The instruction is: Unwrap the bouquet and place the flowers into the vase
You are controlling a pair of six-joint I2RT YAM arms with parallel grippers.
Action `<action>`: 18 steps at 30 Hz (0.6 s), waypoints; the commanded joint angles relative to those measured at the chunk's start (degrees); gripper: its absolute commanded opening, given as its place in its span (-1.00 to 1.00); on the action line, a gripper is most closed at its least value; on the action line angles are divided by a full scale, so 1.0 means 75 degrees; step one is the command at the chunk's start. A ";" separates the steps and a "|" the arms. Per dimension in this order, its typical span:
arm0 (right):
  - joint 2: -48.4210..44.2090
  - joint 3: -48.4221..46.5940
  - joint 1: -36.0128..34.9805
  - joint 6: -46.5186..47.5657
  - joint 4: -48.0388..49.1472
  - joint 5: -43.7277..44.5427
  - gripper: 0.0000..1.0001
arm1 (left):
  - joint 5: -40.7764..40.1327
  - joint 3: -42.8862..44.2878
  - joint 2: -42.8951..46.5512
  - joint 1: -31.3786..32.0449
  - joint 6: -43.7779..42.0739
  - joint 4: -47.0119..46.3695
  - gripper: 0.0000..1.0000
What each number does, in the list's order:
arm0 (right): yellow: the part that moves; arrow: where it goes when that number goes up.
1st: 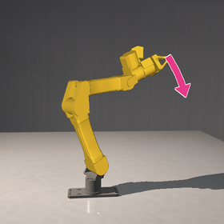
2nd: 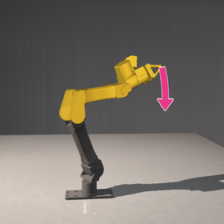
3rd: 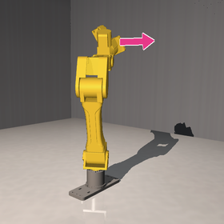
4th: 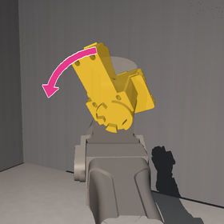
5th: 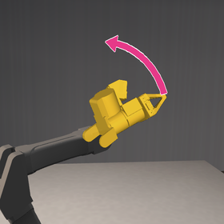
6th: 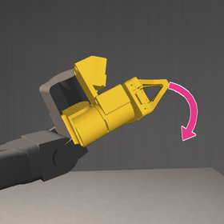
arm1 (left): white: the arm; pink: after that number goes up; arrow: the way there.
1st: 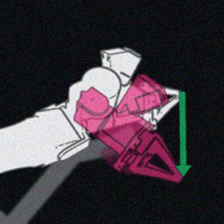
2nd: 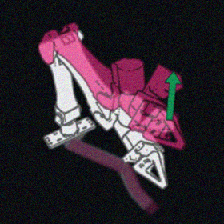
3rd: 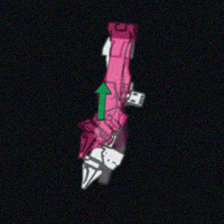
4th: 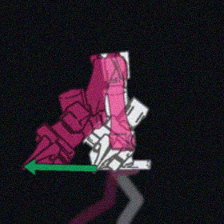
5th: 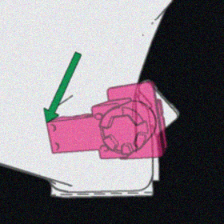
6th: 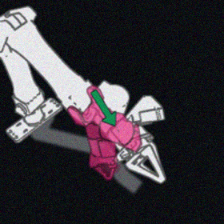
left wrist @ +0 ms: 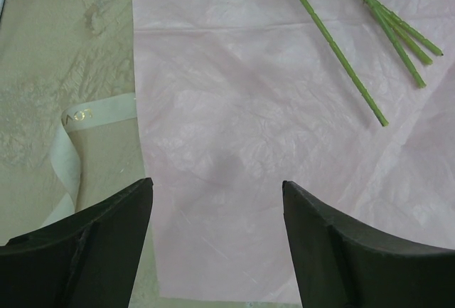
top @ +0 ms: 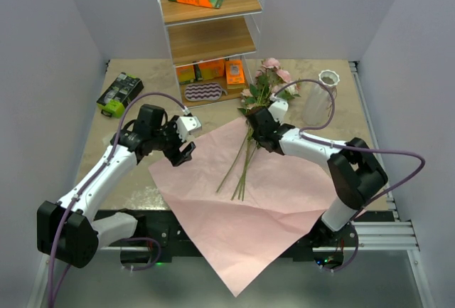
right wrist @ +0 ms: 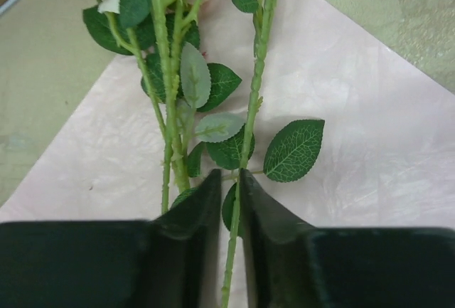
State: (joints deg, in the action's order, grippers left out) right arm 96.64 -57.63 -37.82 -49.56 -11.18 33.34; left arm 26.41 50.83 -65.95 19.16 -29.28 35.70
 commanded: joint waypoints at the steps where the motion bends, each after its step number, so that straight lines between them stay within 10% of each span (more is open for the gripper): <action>1: -0.0475 -0.0039 -0.0008 0.0104 -0.0185 0.0137 -0.70 | -0.0041 -0.0004 0.0180 -0.0046 0.0048 -0.0319 0.55; 10: -0.0078 -0.0379 -0.0008 0.0233 -0.0420 0.0171 -0.31 | -0.0100 -0.0016 0.0309 -0.0046 -0.0022 -0.0249 0.55; 18: 0.0544 -0.0835 0.0016 0.0338 -0.0525 0.0476 -0.38 | -0.0252 -0.0074 0.0415 -0.0047 -0.0163 -0.0202 0.54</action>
State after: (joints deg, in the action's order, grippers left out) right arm 100.12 -60.66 -37.85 -47.68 -14.22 33.74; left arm 25.12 50.74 -64.20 19.14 -29.58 35.27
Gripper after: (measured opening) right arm 0.330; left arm 0.775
